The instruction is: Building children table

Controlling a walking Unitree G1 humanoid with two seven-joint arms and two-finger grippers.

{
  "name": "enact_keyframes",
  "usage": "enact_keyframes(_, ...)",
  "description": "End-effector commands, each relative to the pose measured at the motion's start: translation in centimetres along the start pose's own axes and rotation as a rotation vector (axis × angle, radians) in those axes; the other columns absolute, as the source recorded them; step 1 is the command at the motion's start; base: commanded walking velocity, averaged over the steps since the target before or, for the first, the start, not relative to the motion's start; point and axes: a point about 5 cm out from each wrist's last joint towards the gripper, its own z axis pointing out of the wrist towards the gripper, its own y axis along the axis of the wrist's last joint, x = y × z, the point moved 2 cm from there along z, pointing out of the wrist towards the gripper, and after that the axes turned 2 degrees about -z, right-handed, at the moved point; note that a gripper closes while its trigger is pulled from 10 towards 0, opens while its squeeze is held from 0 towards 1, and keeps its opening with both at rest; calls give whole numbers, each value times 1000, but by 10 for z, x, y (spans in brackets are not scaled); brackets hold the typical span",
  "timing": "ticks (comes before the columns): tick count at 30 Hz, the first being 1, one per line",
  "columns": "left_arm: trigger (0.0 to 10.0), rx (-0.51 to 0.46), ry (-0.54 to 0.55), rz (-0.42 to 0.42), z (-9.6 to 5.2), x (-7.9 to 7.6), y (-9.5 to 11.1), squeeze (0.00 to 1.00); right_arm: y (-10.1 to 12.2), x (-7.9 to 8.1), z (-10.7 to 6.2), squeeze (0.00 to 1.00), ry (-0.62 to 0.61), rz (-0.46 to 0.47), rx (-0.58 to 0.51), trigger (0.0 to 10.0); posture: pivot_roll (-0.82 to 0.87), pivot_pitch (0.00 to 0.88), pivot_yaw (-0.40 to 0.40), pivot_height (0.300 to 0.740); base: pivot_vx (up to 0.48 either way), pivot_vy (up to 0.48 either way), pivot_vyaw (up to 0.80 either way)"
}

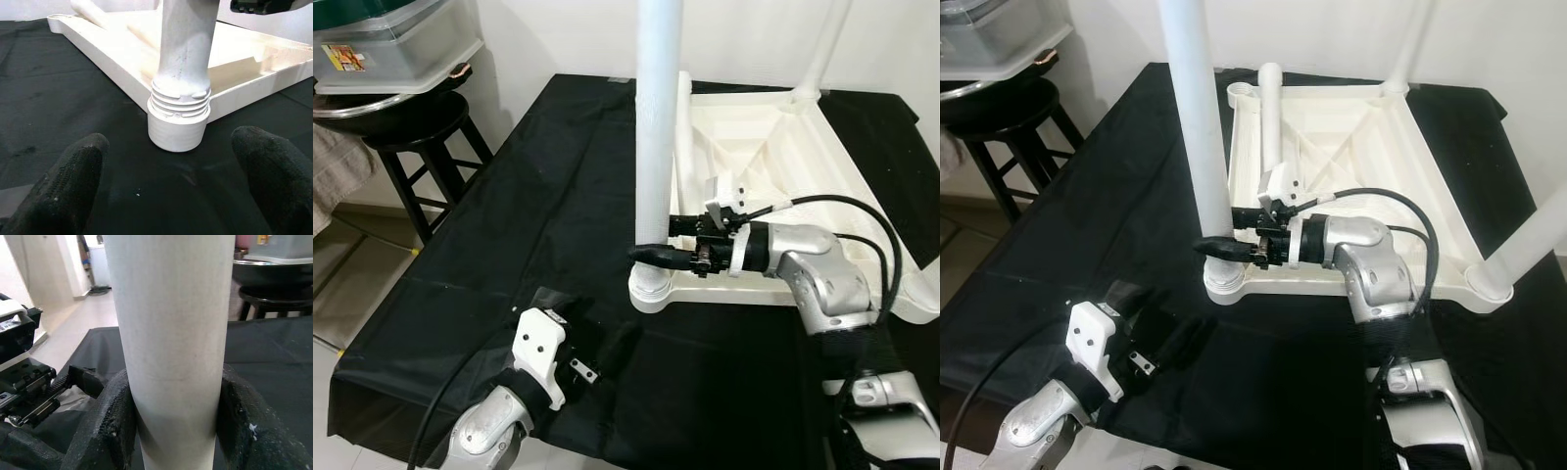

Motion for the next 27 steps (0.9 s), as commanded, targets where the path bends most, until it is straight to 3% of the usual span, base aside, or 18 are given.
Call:
enact_keyframes(1, 10000, 27, 6, -7, -4, -1, -6, 0, 1, 7, 7, 0, 82, 11, -31, 0, 58, 176, 40, 740, 0, 0, 0)
enact_keyframes(5, 10000, 26, 4, -10, -4, -1, -6, 0, -1, 5, 1, 0, 41, 5, -24, 0, 53, 181, 39, 740, 0, 0, 0)
enact_keyframes(6, 10000, 25, 3, -12, -4, -2, -5, 0, -6, -2, -6, 0, -90, 14, -9, 0, 45, 190, 31, 740, 0, 0, 0)
enact_keyframes(7, 10000, 25, 3, -12, -4, -2, -5, 0, -6, -2, -6, 0, -90, 14, -9, 0, 45, 190, 31, 740, 0, 0, 0)
enact_keyframes(9, 10000, 23, 4, -12, -4, -1, -4, 0, -17, -4, -9, 0, -268, 52, 14, 0, 40, 199, 23, 740, 0, 0, 0)
enact_keyframes(10, 10000, 23, 4, -12, -4, -1, -4, 0, -17, -4, -9, 0, -268, 52, 14, 0, 40, 199, 23, 740, 0, 0, 0)
enact_keyframes(11, 10000, 22, 5, -12, -5, -1, -4, 0, -24, -3, -10, 0, -348, 74, 26, 0, 40, 202, 19, 740, 0, 0, 0)
enact_keyframes(12, 10000, 22, 6, -10, -6, 0, -3, 0, -33, -7, -12, 0, -667, 140, -10, 0, 30, 213, 13, 740, 0, 0, 0)
enact_keyframes(14, 10000, 22, 6, -10, -6, 0, -3, 0, -33, -7, -12, 0, -667, 140, -10, 0, 30, 213, 13, 740, 0, 0, 0)
enact_keyframes(15, 10000, 21, 8, -10, -7, 2, -2, 0, -57, 16, -13, 0, -832, 164, 115, 0, 31, 222, 28, 740, 0, 0, 0)
enact_keyframes(16, 10000, 22, 9, -7, -7, 3, -2, 0, -70, 37, -10, 0, -924, 197, 163, 0, 10, 222, 48, 740, 0, 0, 0)
enact_keyframes(19, 10000, 23, 9, -6, -7, 4, -2, 0, -74, 50, -5, 0, -954, 217, 182, 0, 7, 216, 50, 740, 0, 0, 0)
enact_keyframes(20, 10000, 25, 6, -9, -6, 5, -3, 0, -74, 57, 3, 0, -910, 198, 188, 0, 14, 216, 52, 740, 0, 0, 0)
enact_keyframes(25, 10000, 32, -8, -8, -4, 5, -4, 0, -72, 53, 16, 0, -839, 174, 177, 0, 29, 213, 38, 740, 0, 0, 0)
enact_keyframes(26, 10000, 29, 3, -5, -4, 6, -4, 0, -70, 51, 18, 0, -832, 170, 180, 2078, 30, 211, 36, 740, 0, 0, 0)
enact_keyframes(27, 10000, 27, 11, -3, -4, 6, -4, 0, -68, 51, 19, 0, -844, 169, 185, 2078, 30, 211, 36, 740, 0, 0, 0)
